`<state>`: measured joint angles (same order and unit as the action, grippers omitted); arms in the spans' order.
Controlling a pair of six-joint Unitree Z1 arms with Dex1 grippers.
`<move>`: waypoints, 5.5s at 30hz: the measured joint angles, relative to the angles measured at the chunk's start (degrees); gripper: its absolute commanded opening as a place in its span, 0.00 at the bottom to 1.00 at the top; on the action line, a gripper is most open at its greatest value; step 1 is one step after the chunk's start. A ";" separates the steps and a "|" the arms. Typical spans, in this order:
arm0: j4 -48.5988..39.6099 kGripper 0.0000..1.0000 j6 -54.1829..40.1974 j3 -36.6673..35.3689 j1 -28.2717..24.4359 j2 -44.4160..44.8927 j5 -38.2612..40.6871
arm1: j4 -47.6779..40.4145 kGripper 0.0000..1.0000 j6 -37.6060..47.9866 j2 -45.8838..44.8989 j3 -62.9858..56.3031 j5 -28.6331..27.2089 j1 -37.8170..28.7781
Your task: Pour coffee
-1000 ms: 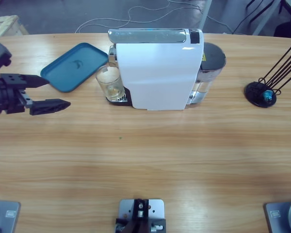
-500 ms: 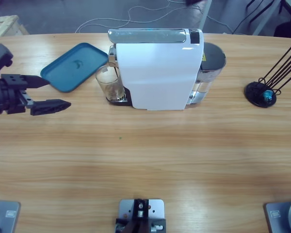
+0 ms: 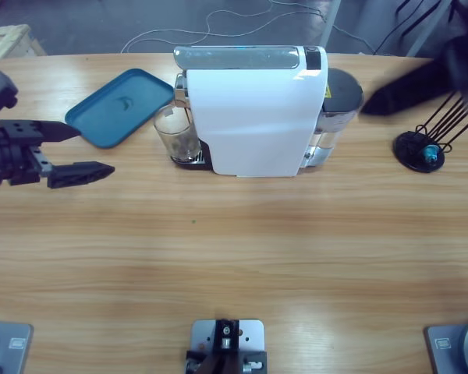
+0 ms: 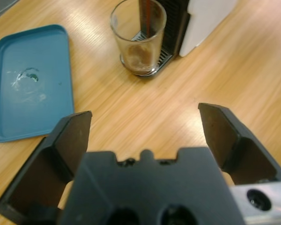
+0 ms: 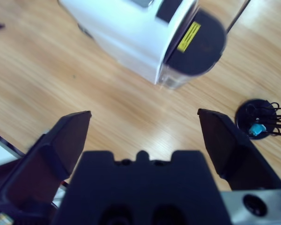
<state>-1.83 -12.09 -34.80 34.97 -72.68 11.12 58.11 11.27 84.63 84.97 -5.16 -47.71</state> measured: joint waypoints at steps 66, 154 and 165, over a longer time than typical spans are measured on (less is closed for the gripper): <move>-1.77 1.00 3.73 0.48 1.03 4.84 -0.17 | -31.64 1.00 -8.48 -20.44 -41.75 10.91 9.51; 14.11 0.01 -21.95 -16.53 -7.88 -34.53 24.30 | -30.67 1.00 -8.48 -13.38 -40.45 15.48 9.51; 14.23 0.00 -21.95 -16.40 -7.90 -34.57 24.32 | -30.67 1.00 -8.48 -13.38 -40.45 15.48 9.51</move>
<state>12.40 -34.04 -51.21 27.07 -107.26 35.43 27.44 2.79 71.25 44.52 10.32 -38.20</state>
